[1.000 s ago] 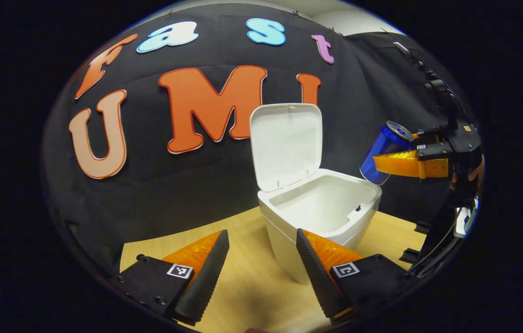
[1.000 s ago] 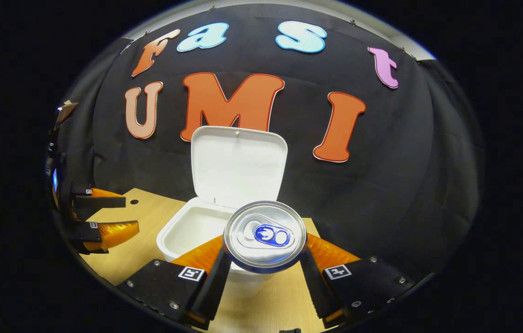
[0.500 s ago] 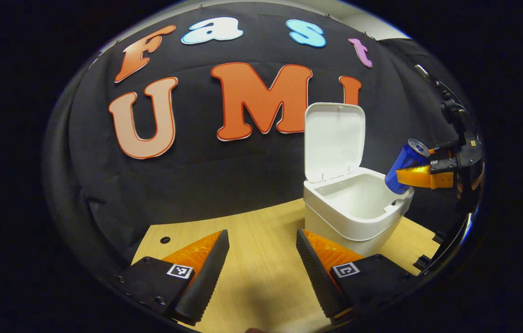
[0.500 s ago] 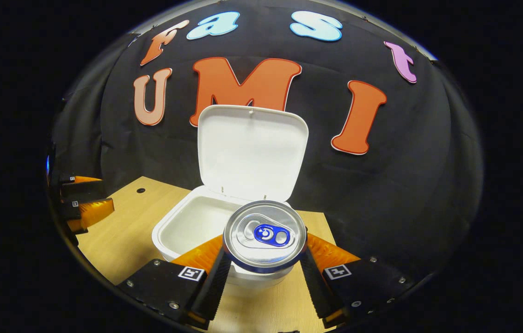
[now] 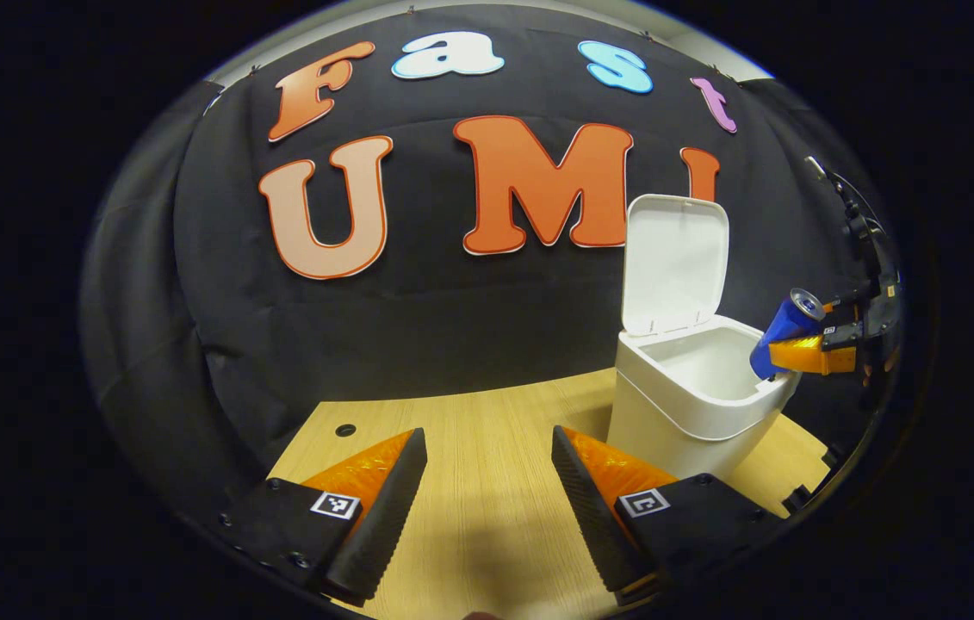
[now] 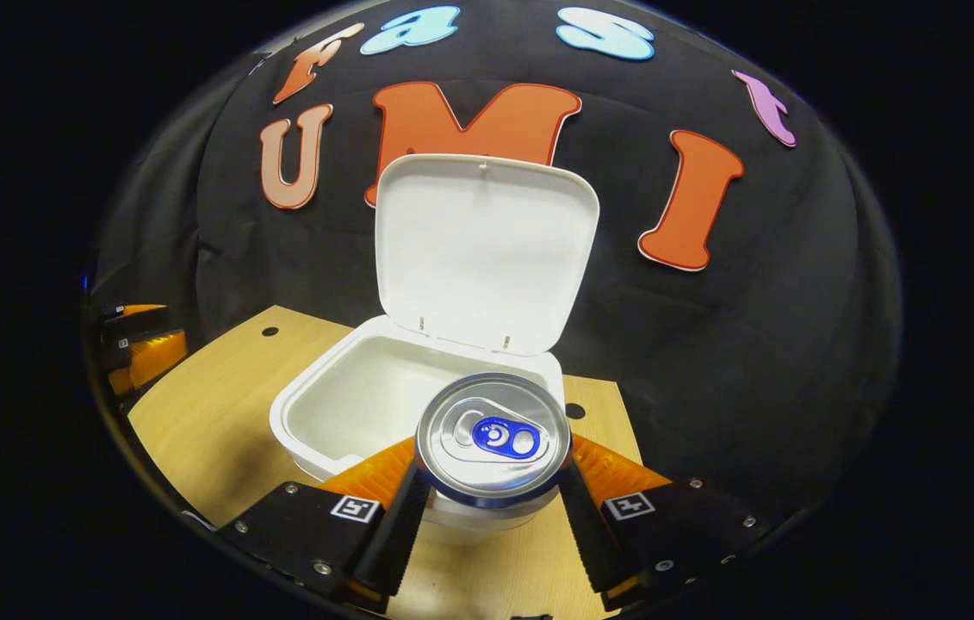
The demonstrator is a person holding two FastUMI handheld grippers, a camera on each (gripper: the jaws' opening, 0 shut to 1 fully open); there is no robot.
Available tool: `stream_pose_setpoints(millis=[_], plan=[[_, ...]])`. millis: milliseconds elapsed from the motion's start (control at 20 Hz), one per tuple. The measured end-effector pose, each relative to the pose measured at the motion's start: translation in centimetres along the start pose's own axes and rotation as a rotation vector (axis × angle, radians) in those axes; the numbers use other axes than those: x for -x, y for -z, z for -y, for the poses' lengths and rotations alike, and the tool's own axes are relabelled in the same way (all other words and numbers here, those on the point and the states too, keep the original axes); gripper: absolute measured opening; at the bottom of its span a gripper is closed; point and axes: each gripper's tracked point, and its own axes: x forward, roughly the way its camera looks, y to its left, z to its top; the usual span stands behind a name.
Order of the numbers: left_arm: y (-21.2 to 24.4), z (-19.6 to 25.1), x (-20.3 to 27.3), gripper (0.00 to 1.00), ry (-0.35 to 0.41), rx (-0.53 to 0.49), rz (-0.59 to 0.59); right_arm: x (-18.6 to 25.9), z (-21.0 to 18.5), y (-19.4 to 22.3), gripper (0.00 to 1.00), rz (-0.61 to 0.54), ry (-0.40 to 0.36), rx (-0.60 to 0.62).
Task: Press the lid of the desktop garbage bin to open it, pick up the crumpled paper on the desktop and throw it into the bin, then pick up the pop can on the desktop and drop it into the bin, and finally close the garbage bin lid.
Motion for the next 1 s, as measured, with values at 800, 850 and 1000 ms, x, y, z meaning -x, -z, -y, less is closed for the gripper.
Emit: stream_pose_setpoints(millis=[800, 850, 1000], plan=[[-0.2, -1.7, 0.8, 0.94, -0.054, -0.006, 0.024, -0.2, 1.3, -6.5, 0.81, 0.112, 0.024, 0.041], [-0.1, -1.9, 0.8, 0.94, -0.063, -0.007, 0.024, -0.2, 1.3, -7.6, 0.81, 0.131, 0.022, 0.047], [-0.2, -3.6, 1.2, 0.94, -0.086, 0.001, 0.025, -0.4, 1.4, -11.2, 0.81, 0.192, 0.018, 0.06]])
